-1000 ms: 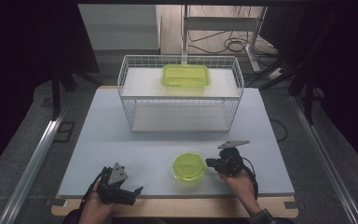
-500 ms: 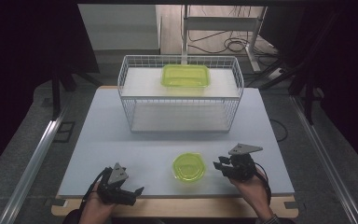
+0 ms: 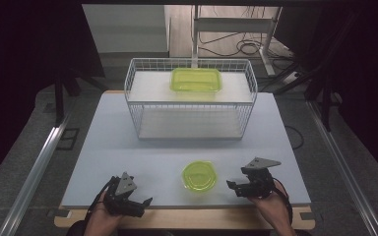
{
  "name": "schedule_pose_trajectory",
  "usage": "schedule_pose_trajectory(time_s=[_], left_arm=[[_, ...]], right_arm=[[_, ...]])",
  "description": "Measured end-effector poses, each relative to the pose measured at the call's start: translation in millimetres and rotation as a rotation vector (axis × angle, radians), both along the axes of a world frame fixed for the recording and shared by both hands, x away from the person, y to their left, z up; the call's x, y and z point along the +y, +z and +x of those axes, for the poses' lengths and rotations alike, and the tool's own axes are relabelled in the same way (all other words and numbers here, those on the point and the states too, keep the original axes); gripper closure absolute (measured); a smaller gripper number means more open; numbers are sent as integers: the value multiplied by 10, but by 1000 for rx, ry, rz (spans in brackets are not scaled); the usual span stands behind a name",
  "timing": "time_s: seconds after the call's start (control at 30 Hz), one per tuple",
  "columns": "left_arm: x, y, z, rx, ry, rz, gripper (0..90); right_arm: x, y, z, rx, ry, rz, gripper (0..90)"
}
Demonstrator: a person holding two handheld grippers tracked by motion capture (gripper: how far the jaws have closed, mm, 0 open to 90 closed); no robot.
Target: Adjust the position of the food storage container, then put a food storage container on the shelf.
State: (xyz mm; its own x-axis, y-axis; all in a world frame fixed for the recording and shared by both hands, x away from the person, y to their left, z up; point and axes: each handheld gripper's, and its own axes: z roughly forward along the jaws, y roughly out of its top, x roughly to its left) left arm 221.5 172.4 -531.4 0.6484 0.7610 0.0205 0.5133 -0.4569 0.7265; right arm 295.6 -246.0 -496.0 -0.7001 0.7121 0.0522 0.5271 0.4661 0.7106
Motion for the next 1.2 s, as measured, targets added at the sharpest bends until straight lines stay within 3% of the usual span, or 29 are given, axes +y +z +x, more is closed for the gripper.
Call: schedule_pose_trajectory(time_s=[0.3, 0.57, 0.73, 0.9, 1.03, 1.2], left_arm=[[4, -6, 4, 0, -1, 2, 39], [-1, -10, 6, -1, -2, 12, 39], [-3, -10, 6, -3, -2, 15, 39], [-6, -13, 7, 0, -5, 18, 38], [-7, -14, 8, -1, -5, 20, 38], [-13, -16, 7, -3, -8, 26, 38]], right_arm=[[10, -38, 39, 19, -32, 51, 56], [21, 22, 62, 8, -22, 102, 50], [45, 64, 115, 59, -9, 148, 71], [103, 100, 173, 85, 53, 198, 66], [162, 118, 205, 95, 58, 186, 102], [213, 123, 244, 161, 60, 220, 268]])
